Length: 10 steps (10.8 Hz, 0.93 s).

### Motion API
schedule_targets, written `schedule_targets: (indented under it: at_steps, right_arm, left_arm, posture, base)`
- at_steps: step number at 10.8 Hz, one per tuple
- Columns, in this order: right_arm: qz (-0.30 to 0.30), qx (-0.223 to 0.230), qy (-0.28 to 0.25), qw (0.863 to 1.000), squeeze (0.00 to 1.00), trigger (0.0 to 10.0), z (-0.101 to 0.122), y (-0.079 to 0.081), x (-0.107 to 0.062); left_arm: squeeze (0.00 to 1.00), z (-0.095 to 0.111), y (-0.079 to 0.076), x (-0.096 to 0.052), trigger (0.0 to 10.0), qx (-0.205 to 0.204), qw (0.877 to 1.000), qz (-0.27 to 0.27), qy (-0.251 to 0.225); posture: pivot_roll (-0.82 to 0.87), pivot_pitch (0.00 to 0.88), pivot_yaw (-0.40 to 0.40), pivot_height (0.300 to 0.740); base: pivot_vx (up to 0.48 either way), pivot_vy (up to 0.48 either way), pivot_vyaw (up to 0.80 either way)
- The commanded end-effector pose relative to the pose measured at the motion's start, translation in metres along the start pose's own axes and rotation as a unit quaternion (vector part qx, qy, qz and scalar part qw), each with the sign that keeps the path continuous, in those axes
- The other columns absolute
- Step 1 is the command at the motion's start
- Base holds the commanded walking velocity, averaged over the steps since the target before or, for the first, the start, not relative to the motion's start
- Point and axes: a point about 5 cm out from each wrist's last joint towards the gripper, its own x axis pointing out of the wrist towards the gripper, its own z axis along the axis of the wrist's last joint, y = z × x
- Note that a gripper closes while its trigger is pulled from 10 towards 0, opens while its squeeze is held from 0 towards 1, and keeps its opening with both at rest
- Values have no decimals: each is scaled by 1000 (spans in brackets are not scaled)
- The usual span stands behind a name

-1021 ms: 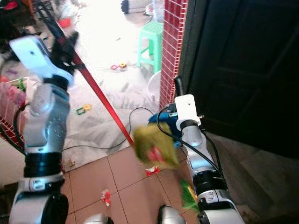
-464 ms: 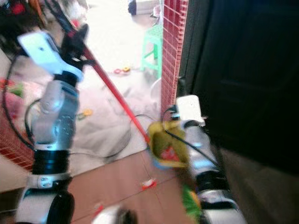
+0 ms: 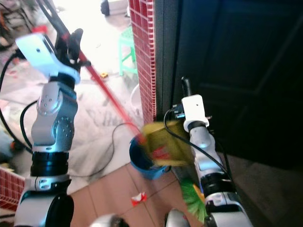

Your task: Sweep floor

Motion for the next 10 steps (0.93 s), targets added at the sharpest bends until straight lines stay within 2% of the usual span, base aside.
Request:
schedule_targets:
  at_steps: [1,3,4,6,7,10]
  right_arm:
    - [14,-3,-13,1000,0,10000,7,8,2]
    - [15,-4,-12,1000,0,10000,6,8,1]
    - [15,-5,-12,1000,0,10000,5,7,0]
    - [14,-7,-13,1000,0,10000,6,7,1]
    - [15,-7,-16,1000,0,10000,7,8,1]
    - [13,-7,-17,1000,0,10000,8,9,0]
  left_arm:
    - [0,23,10,2,10000,23,998,20,-57]
    - [0,28,10,4,10000,58,995,22,-81]
    - [0,26,5,1,10000,85,992,20,-91]
    - [0,18,-13,-4,10000,120,987,1,-111]
    - [0,11,-22,-6,10000,127,986,-9,-112]
    - [0,6,-47,-10,10000,146,978,-51,-141]
  posture:
    - [-10,23,56,740]
    - [-11,25,54,740]
    - [-11,24,49,740]
    - [-18,23,43,740]
    - [-22,23,44,740]
    - [-42,23,54,740]
  base:
    - [0,0,0]
    - [0,0,0]
    - [0,0,0]
    - [0,0,0]
    - [0,0,0]
    - [0,0,0]
